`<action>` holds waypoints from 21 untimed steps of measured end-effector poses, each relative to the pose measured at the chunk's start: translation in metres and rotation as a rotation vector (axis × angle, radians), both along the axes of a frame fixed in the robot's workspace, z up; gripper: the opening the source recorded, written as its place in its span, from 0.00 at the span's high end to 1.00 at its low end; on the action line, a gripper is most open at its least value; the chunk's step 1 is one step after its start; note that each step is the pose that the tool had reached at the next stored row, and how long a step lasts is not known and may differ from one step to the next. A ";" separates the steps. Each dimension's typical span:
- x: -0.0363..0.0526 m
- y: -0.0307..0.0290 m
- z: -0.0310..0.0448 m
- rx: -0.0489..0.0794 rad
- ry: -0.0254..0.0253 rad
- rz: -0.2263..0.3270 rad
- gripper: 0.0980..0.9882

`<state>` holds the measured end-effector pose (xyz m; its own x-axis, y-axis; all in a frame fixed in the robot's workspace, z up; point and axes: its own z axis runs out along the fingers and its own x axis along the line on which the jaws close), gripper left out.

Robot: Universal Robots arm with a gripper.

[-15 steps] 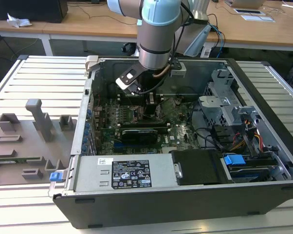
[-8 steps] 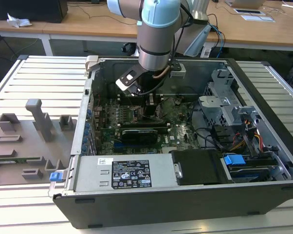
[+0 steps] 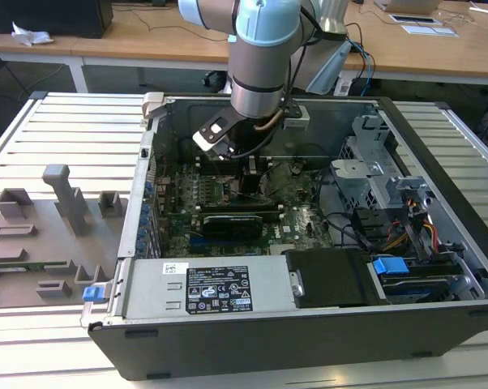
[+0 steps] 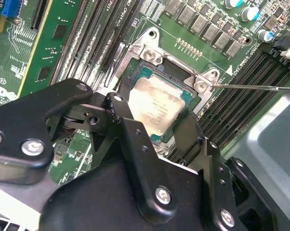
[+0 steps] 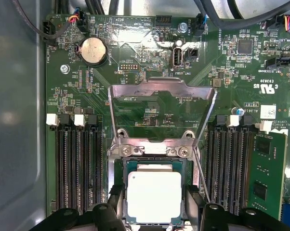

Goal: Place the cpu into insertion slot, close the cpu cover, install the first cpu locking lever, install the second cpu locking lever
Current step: 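Place the cpu into insertion slot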

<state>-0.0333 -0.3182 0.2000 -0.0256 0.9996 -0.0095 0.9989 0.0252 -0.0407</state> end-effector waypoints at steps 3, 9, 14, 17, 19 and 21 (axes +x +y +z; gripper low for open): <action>0.0000 0.0000 0.0012 0.000 0.0000 0.000 0.41; -0.0002 0.0030 0.0140 0.001 0.0000 0.000 0.41; -0.0002 0.0031 0.0195 0.001 -0.0001 0.000 0.64; -0.0002 0.0032 0.0372 0.001 0.0000 0.000 0.91; -0.0002 0.0032 0.0524 0.001 -0.0001 0.000 0.99; -0.0002 0.0032 0.0582 0.001 0.0000 0.000 0.99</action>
<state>-0.0335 -0.3150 0.2582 -0.0256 0.9996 -0.0083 0.9989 0.0252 -0.0407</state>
